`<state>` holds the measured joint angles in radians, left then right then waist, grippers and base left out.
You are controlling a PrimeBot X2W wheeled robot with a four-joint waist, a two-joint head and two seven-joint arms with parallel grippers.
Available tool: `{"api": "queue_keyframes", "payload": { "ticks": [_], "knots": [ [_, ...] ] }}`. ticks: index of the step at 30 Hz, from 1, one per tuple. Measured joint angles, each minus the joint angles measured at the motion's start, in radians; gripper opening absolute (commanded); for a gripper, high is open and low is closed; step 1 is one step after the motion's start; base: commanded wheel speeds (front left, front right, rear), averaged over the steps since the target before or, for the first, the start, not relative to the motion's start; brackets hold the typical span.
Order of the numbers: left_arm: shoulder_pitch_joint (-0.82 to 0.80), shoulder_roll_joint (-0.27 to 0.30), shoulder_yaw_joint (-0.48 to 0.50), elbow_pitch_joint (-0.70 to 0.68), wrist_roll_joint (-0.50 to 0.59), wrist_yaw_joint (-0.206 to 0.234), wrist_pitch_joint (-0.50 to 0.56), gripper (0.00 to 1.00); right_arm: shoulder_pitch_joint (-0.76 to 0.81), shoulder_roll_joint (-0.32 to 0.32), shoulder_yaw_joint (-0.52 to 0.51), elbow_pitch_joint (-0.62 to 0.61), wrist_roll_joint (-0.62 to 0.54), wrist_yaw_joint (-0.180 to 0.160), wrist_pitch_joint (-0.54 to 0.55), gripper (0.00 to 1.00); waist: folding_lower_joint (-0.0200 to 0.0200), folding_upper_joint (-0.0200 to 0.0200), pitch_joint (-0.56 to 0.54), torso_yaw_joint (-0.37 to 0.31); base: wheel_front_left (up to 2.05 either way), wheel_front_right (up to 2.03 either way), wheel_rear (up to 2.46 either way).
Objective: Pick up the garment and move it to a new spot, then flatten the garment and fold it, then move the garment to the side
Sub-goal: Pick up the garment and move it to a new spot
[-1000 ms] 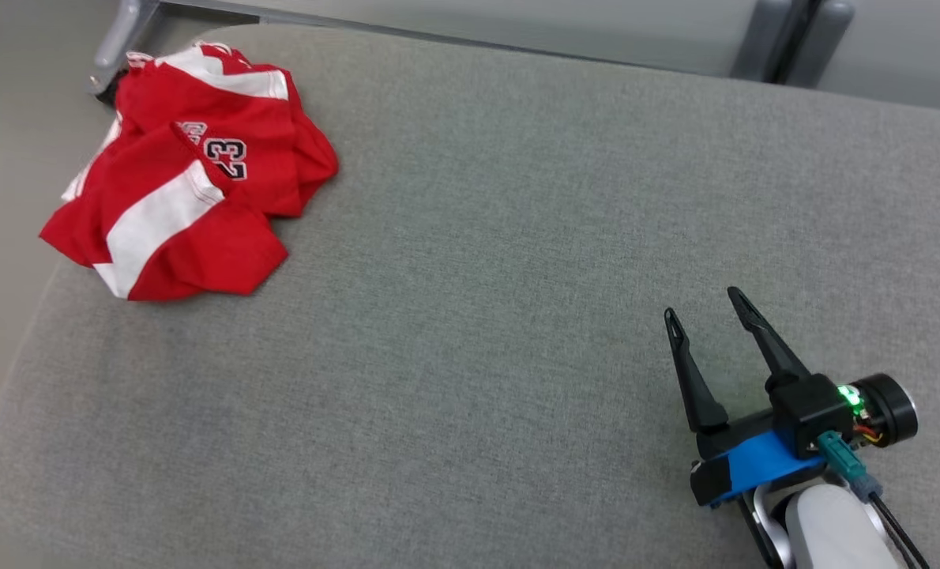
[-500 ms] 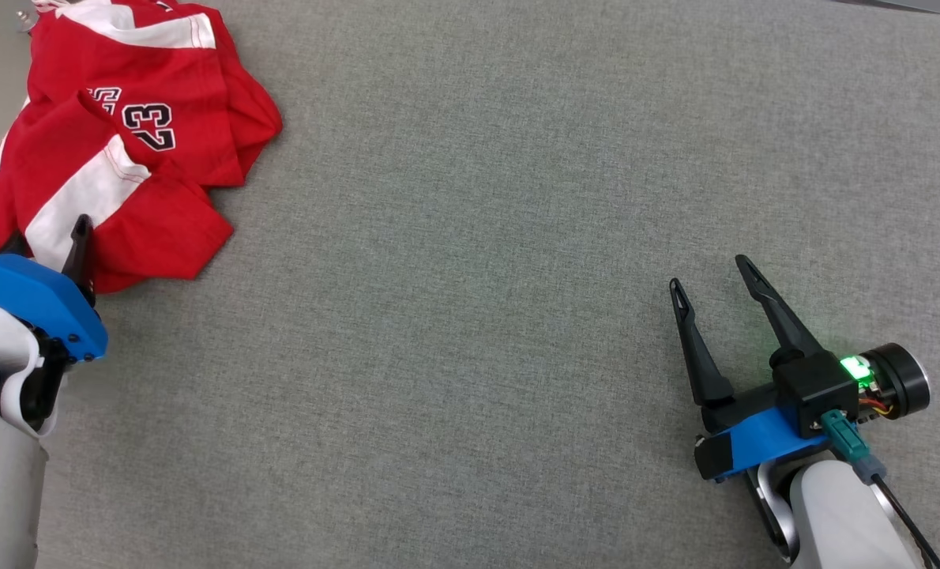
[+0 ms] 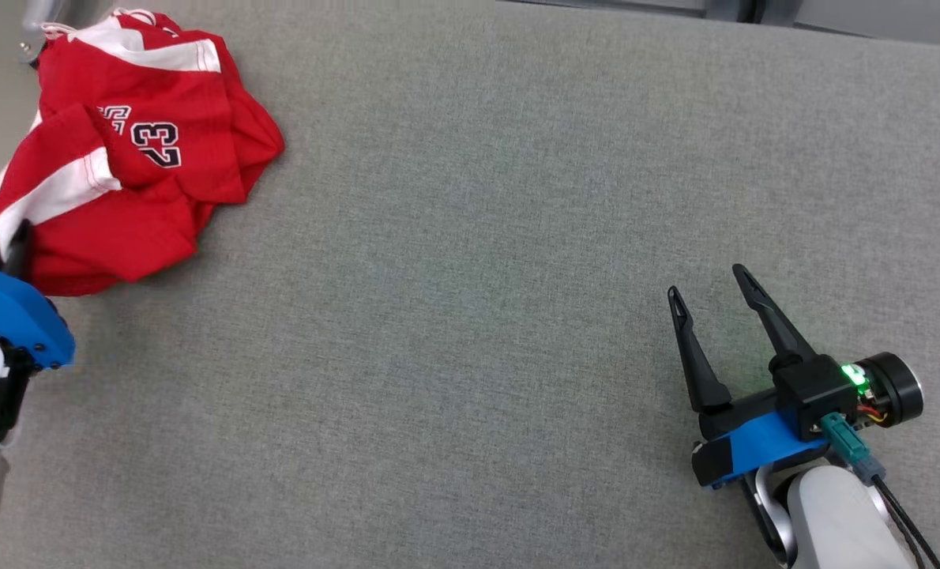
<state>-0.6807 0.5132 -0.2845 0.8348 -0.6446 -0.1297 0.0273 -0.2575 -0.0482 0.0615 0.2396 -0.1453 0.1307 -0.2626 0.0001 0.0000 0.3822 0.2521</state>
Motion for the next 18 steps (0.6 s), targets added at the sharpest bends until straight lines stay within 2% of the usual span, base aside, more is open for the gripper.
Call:
{"api": "queue_keyframes", "payload": {
  "ticks": [5, 9, 13, 18],
  "knots": [
    [-0.011, 0.09, -0.034, -0.023, 0.015, 0.0, -0.072, 0.0, 0.017, 0.0, 0.019, 0.02, 0.044, 0.0, 0.0, 1.0, -0.0002, 0.0, -0.068, 0.001, 0.0, 0.0, 0.0],
    [-0.034, 0.146, -0.069, -0.088, 0.035, 0.0, -0.092, 0.0, 0.039, 0.0, 0.027, 0.033, 0.082, 0.0, 0.0, 1.0, -0.0003, 0.0, -0.136, -0.008, 0.0, 0.0, 0.0],
    [-0.062, 0.198, -0.107, -0.198, 0.056, 0.0, -0.084, 0.0, 0.063, -0.001, 0.026, 0.043, 0.118, 0.0, 0.0, 1.0, -0.0004, 0.0, -0.199, -0.035, 0.0, 0.0, 0.0],
    [-0.088, 0.228, -0.144, -0.379, 0.079, 0.0, -0.033, 0.0, 0.095, -0.001, 0.004, 0.053, 0.14, 0.0, 0.0, 1.0, -0.0003, 0.0, -0.263, -0.089, 0.0, 0.0, 0.0]
  ]
}}
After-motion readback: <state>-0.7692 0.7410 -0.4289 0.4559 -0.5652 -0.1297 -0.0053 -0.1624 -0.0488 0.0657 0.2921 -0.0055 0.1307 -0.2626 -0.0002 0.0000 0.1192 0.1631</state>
